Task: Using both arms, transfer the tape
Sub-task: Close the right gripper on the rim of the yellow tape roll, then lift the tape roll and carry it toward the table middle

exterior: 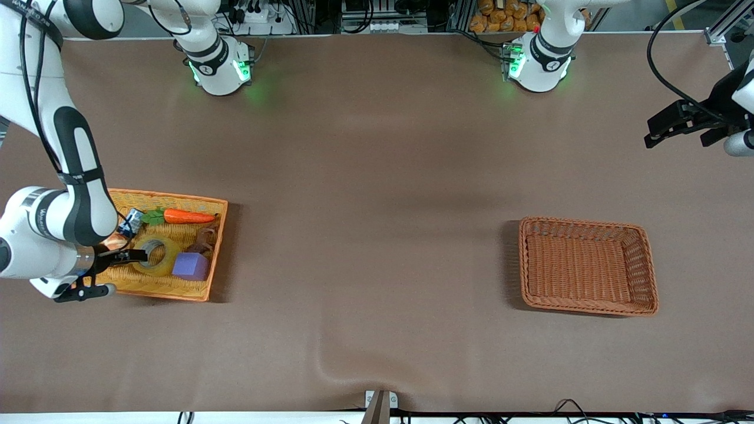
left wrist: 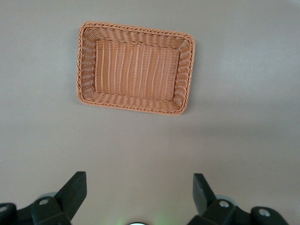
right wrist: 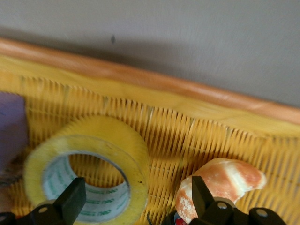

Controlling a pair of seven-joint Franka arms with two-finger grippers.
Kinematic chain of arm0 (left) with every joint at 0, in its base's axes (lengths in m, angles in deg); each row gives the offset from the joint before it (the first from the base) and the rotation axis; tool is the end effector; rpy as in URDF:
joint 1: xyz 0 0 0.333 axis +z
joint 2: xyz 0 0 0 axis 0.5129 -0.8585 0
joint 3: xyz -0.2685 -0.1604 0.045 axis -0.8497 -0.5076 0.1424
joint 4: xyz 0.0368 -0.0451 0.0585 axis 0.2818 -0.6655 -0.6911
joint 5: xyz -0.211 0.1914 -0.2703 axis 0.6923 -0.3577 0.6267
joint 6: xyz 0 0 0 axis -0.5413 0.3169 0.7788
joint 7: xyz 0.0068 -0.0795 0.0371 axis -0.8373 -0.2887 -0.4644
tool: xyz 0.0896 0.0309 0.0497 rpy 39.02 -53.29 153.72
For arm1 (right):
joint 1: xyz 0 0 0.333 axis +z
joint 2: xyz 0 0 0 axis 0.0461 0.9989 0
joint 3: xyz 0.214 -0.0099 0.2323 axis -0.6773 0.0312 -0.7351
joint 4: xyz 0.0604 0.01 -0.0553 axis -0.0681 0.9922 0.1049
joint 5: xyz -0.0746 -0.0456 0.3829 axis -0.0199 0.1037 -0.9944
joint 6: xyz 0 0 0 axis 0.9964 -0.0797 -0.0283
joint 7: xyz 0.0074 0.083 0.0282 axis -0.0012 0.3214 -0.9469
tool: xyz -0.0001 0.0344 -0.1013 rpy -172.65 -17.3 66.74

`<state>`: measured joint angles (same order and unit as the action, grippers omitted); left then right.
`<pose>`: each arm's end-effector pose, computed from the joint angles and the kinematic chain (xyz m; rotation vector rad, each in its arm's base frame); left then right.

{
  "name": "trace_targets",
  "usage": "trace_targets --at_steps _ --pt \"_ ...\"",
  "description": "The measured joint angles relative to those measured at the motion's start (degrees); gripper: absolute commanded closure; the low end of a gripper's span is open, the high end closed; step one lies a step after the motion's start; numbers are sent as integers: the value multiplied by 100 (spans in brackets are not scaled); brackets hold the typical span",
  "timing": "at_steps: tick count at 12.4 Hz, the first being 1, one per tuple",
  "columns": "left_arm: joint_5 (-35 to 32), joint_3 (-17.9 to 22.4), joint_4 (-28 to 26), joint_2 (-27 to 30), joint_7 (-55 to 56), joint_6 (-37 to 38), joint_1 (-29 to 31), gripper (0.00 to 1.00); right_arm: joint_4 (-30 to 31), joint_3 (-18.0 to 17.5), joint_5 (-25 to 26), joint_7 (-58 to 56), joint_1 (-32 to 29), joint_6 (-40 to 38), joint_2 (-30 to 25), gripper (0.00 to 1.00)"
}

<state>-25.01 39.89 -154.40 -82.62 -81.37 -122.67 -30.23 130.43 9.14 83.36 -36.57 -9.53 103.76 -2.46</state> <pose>0.5446 -0.0367 0.6634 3.1310 0.0412 -0.0264 0.6639 -0.1477 0.2197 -3.0872 -0.2154 0.3380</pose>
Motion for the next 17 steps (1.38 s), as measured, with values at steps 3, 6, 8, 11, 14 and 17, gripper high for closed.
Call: trace_targets --at_steps 3,6,8,11,14,17 --pt "0 10 1 115 -65 23 0 0 26 -63 0 -5 50 -403 1 48" --pt "0 13 -22 130 -65 174 0 0 28 -66 0 -8 60 -361 1 100" --pt "0 14 -44 130 -65 230 1 0 28 -63 11 -9 60 -281 0 100" --pt "17 -12 -57 130 -65 282 -4 0 30 -53 25 -23 52 -233 2 100" --pt "25 -74 -61 124 -65 317 -30 0 -148 -52 36 -289 53 -206 -106 100" --pt "25 -111 -75 102 -61 317 -35 0 -723 -43 43 -503 43 -1021 -542 100"
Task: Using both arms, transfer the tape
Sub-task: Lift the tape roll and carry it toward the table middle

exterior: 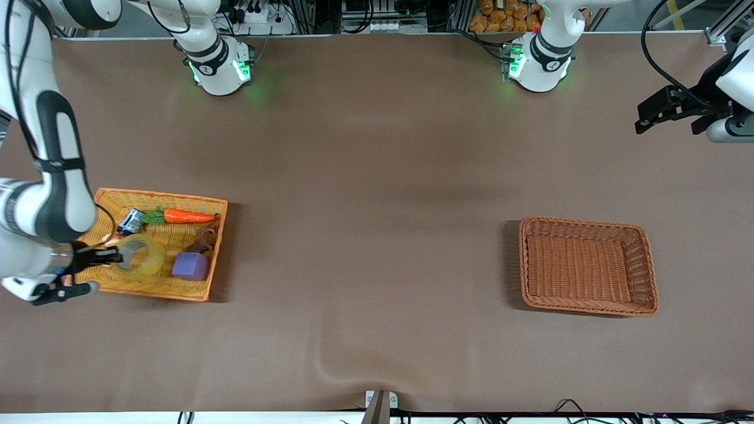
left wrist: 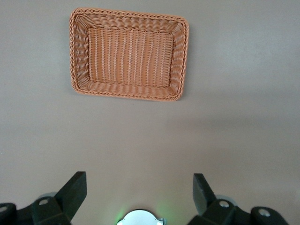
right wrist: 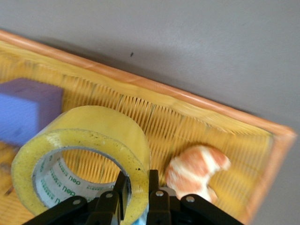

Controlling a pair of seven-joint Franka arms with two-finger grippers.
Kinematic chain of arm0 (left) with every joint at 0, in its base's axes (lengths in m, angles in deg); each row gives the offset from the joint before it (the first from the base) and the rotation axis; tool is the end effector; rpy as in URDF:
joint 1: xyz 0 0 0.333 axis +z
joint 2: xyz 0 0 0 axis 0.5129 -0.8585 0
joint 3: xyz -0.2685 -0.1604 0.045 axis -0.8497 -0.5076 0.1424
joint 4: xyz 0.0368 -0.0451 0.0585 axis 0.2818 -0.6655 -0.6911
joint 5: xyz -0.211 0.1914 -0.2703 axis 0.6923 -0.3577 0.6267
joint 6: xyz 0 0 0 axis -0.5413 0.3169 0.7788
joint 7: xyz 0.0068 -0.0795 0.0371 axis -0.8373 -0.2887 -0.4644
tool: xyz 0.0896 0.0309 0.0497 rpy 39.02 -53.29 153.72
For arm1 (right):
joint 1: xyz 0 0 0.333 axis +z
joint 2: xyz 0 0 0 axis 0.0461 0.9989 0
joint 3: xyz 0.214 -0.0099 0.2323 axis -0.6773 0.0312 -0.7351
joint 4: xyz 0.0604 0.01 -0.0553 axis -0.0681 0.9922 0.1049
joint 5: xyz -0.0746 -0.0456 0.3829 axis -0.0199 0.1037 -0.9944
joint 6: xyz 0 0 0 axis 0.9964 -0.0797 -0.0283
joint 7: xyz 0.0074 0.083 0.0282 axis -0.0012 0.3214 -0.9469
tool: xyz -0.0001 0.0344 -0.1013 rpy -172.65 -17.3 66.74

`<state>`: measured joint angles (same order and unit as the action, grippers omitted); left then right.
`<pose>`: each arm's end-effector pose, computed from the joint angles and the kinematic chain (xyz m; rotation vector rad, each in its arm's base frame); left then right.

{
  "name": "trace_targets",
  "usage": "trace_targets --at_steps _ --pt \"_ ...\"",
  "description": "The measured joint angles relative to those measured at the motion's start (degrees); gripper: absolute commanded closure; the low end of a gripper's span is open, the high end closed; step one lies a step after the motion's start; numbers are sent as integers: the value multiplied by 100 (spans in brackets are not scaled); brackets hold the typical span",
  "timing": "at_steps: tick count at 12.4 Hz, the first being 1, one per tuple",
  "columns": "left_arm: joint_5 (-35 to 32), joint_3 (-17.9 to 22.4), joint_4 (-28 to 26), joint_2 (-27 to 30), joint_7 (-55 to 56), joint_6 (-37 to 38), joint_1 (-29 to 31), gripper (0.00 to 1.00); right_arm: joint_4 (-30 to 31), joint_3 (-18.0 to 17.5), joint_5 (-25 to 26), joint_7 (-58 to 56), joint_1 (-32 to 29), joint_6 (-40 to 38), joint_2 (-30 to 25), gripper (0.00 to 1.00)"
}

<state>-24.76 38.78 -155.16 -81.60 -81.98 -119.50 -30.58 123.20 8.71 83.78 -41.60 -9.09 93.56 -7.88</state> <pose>0.5316 -0.0505 0.6623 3.1312 -0.0169 -0.1063 0.6820 -0.1430 0.3279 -3.0891 -0.3688 0.2765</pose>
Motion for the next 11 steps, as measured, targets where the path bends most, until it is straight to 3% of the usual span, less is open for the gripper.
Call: trace_targets --at_steps 3,6,9,11 --pt "-8 -2 -22 -41 0 0 -1 0 -426 -227 -23 91 393 -748 -196 100" --pt "-20 2 -25 -55 0 -1 3 0 -445 -309 -172 2005 1748 -769 -145 100" --pt "-22 16 -39 -59 0 -1 26 0 -429 -331 -775 3585 2897 -664 6 100" --pt "-22 22 -43 -63 0 -1 44 0 -395 -332 -1049 4587 3448 -189 254 99"
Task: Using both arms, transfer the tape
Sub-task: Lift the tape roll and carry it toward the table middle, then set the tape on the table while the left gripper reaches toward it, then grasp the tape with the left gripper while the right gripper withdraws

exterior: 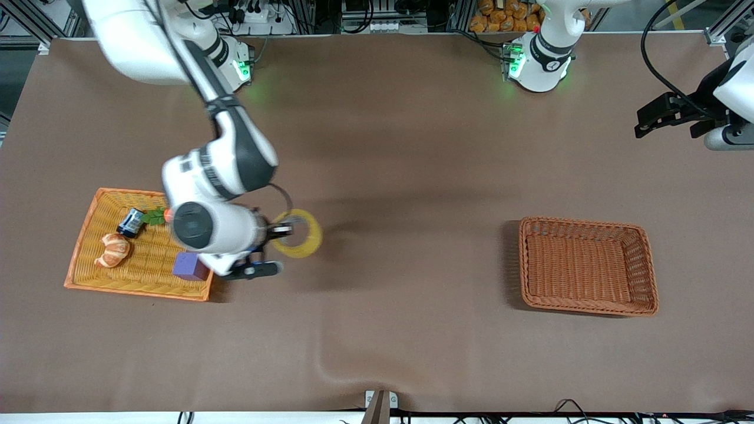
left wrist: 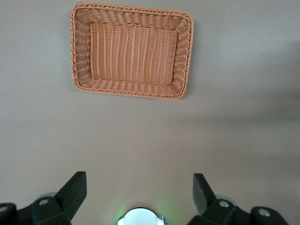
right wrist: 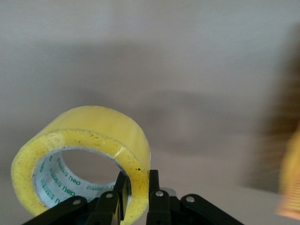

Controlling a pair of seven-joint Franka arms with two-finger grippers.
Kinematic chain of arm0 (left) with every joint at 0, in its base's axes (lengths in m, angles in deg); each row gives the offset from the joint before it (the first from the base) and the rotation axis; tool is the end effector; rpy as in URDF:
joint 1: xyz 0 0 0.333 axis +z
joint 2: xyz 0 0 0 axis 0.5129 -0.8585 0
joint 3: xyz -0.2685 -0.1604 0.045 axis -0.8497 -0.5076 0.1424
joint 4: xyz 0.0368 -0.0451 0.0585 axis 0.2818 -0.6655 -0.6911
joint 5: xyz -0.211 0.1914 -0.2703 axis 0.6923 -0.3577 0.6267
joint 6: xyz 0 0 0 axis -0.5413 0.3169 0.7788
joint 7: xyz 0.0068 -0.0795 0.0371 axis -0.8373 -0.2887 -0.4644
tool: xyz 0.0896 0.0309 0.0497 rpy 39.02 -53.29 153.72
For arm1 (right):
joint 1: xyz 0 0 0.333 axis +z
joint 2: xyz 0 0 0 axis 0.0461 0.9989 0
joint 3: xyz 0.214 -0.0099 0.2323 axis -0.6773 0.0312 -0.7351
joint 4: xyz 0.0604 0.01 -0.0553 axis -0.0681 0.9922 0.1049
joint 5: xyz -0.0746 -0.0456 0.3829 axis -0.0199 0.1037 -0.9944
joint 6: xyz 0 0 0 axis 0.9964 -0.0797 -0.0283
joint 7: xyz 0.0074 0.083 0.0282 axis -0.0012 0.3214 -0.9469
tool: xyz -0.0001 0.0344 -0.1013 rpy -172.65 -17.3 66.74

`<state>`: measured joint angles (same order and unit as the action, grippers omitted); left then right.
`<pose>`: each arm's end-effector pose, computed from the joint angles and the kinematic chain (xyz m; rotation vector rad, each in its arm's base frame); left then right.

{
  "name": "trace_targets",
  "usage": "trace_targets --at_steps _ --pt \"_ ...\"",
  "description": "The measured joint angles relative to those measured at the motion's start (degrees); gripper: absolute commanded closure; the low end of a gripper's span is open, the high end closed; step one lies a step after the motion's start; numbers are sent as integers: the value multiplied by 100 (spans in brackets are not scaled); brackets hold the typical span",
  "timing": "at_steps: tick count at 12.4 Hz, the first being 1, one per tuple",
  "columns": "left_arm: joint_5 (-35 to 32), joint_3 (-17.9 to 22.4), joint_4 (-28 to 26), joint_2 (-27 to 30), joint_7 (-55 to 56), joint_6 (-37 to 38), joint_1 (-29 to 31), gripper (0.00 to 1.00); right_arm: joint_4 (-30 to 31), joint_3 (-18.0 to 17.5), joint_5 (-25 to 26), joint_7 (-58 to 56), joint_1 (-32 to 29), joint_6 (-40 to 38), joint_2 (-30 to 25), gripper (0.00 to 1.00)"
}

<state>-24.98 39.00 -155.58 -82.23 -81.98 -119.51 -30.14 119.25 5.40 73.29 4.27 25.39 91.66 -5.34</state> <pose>0.5359 -0.0439 0.6532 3.1340 0.0022 -0.1343 0.6334 0.3155 0.3273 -3.0376 -0.0374 0.3594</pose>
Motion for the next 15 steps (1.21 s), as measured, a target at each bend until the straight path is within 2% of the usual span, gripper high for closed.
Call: trace_targets --at_steps 2,3,4,5,6,8,10,12,15 --pt "0 0 -5 -24 0 0 1 0 12 -2 -26 985 499 365 263 96" --pt "0 0 -7 -43 0 0 1 0 14 1 -31 1456 728 581 387 90" --pt "0 3 -11 -55 0 0 2 0 14 3 -33 1841 907 803 492 69" --pt "0 15 -15 -60 -2 0 9 0 14 6 -33 2099 1039 957 572 12" --pt "-8 27 -17 -63 -5 0 33 0 12 9 -33 2217 1112 1030 609 0" --pt "-71 21 -24 -84 -9 0 48 0 -53 106 -14 2241 1099 1045 598 0" --pt "-72 -22 -62 -169 24 -1 -58 0 -121 350 223 2087 994 698 476 0" --pt "-22 -98 -83 -412 357 -99 -388 0 -167 497 708 1238 662 127 238 0" --pt "107 -227 -92 -1040 1240 -591 -1276 0 -90 551 814 -475 -275 -287 -172 0"
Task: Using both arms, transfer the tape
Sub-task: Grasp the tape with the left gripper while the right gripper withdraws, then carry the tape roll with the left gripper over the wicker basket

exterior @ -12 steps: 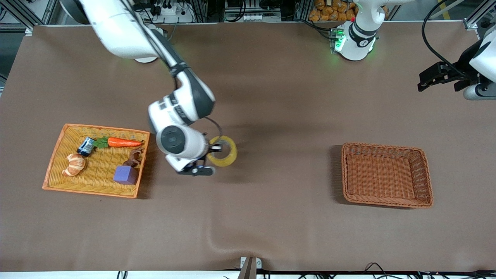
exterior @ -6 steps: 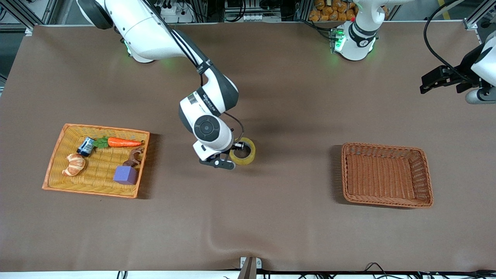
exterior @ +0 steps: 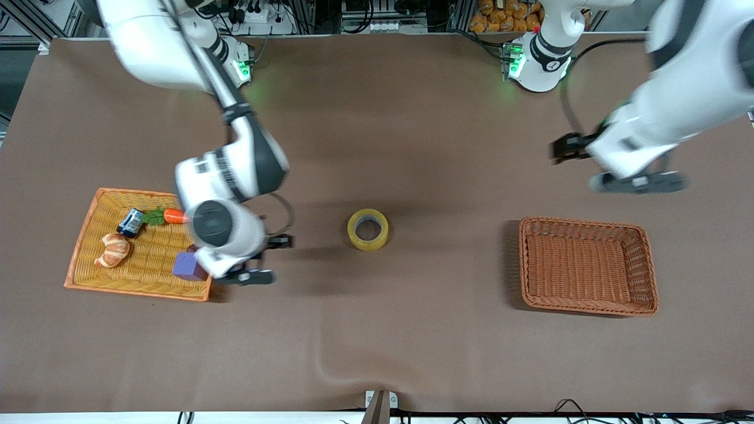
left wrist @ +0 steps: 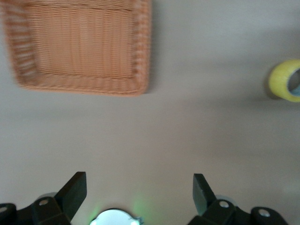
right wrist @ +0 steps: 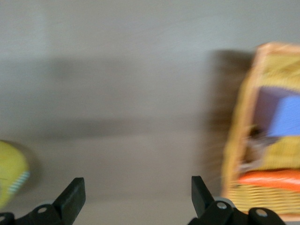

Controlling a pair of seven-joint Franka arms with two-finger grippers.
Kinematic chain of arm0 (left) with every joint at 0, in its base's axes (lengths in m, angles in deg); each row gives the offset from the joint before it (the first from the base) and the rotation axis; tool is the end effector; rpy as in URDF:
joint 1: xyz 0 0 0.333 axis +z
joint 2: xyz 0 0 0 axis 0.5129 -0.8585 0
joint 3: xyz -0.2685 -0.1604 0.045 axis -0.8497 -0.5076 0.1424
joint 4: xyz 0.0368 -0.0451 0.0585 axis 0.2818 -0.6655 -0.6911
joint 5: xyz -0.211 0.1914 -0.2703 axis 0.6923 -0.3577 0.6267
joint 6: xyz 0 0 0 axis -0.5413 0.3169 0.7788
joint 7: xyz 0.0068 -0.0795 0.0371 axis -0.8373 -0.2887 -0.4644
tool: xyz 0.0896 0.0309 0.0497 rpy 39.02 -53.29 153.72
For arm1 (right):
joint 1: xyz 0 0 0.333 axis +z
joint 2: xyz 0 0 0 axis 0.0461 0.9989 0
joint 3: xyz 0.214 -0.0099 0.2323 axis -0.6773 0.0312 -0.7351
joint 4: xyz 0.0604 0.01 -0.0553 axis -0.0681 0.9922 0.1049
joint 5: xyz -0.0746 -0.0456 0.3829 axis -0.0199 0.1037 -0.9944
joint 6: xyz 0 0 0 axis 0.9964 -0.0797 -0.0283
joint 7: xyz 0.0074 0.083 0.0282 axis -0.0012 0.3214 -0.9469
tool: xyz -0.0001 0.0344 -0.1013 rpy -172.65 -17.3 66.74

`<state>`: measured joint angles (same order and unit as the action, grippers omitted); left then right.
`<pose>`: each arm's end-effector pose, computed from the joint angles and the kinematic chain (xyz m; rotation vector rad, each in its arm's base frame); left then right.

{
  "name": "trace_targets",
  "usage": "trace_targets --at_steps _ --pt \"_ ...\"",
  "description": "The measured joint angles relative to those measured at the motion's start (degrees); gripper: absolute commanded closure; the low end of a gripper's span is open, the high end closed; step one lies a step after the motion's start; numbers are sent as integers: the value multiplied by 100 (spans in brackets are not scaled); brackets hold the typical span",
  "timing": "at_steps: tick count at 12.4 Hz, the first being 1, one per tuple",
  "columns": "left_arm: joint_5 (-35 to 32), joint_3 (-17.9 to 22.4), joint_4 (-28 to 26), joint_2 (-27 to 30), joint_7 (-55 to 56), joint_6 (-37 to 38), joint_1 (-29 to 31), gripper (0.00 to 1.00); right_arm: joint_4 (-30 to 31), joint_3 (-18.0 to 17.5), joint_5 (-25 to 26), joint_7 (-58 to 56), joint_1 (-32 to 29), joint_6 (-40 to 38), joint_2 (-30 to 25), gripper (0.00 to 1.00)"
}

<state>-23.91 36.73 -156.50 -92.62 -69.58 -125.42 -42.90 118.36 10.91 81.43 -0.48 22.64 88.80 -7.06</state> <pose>0.5643 -0.1972 0.5511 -3.1232 0.0664 0.2910 0.6681 0.2221 0.3506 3.0533 0.0387 -0.2631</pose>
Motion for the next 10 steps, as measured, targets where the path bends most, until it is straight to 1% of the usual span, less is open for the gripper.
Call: trace_targets --at_steps 2,4,5,7,10 --pt "15 -37 33 -527 938 -722 -683 0 291 6 2 -770 -558 -35 -338 0" --pt "19 -41 188 -1087 2023 -1421 -1347 0 689 5 2 -1434 -1043 -39 -790 0" --pt "19 -41 372 -1546 2608 -1977 -1720 0 920 6 2 -1915 -1349 -40 -1156 0" --pt "19 -32 560 -2153 3165 -2844 -2045 0 1068 6 2 -2437 -1707 -122 -1697 0" --pt "19 53 651 -2866 3405 -3787 -2344 0 1132 4 2 -2575 -2021 -528 -2550 0"
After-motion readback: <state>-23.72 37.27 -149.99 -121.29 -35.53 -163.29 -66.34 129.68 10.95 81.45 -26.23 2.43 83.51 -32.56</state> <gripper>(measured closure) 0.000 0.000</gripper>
